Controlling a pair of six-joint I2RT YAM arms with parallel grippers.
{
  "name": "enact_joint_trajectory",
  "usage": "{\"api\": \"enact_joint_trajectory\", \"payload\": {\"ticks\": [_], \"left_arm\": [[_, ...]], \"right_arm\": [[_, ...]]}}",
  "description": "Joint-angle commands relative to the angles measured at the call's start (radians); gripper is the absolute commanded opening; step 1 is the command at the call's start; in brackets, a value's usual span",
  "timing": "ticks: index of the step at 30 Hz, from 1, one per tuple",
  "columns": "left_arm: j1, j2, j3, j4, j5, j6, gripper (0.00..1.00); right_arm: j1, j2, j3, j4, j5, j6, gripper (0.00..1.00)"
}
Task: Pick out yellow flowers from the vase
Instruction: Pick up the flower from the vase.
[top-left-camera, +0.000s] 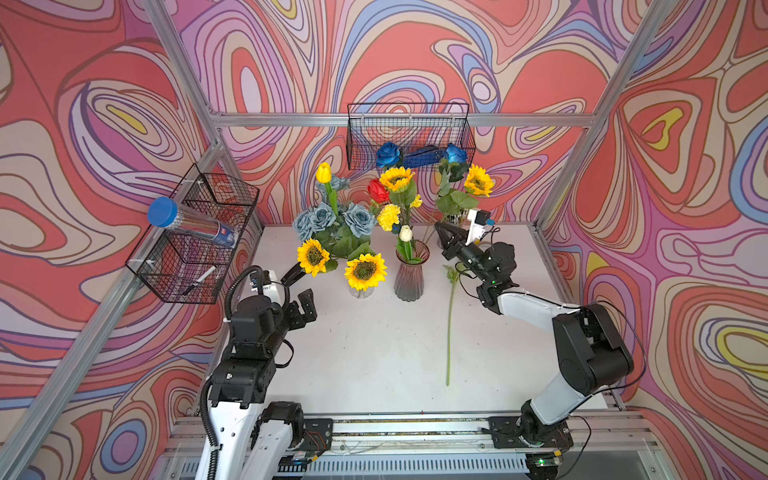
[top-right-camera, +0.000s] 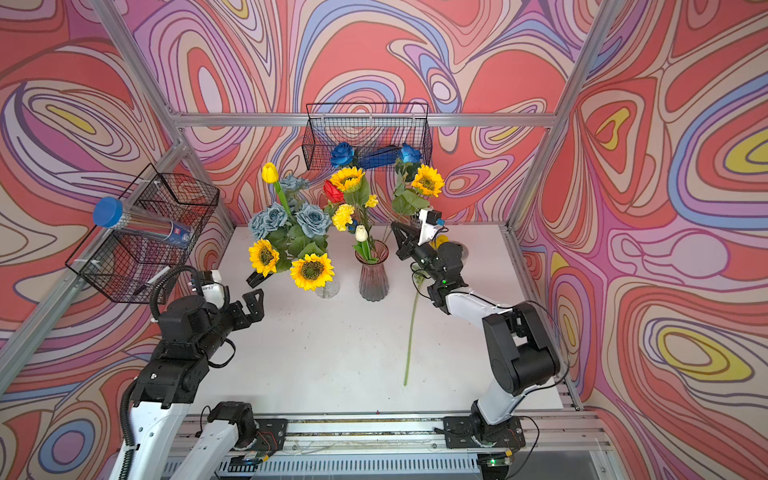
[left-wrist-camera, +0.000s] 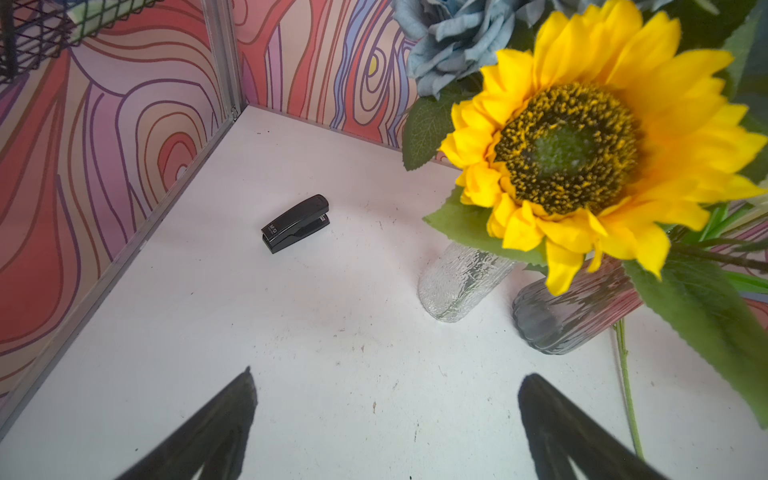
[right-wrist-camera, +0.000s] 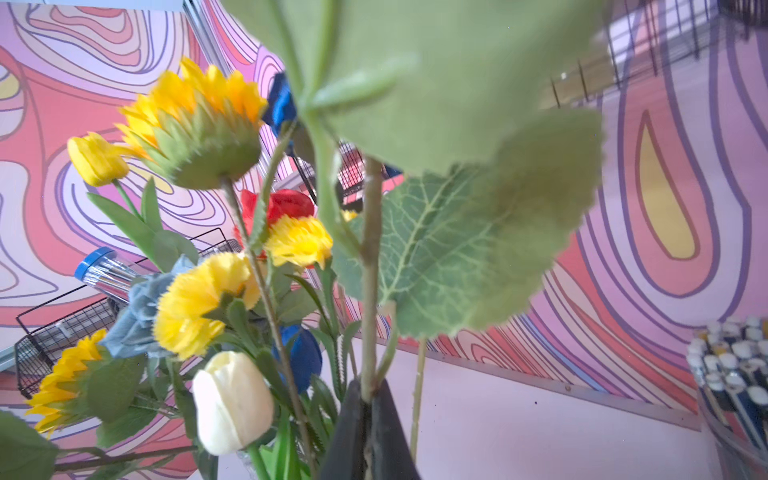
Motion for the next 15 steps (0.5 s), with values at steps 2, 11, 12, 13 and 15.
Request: {"api": "enact_joint_trajectory", "payload": {"ticks": [2,11,12,13,15], "left_arm": [[0.008,-0.002,0.025,-0.014,0.005,-0.008,1.0],[0.008,0.001,0.025,-0.015,0.003,-0.007,1.0],[0.008,0.002,0.025,-0.015,0.003,-0.008,1.0],[0.008,0.001,0.024,-0.014,0.004,-0.008,1.0],[0.008,0.003,0.025,-0.013,0.004,-0.008,1.0]], "right_arm": [[0.005,-0.104,0.021,-0.073,-0.003,-0.071,0.0],[0.005,-0.292,0.021,-0.195,-0.006,-0.138,0.0],[0.005,-0.32,0.025,-0.219,-0.009,-0.146,0.0],[0.004,-0.341,0.031,-0.24,-0.01,-0.152,0.0],[0.005,-0.396,0.043,-0.291,-0.014,-0.171,0.0]]}}
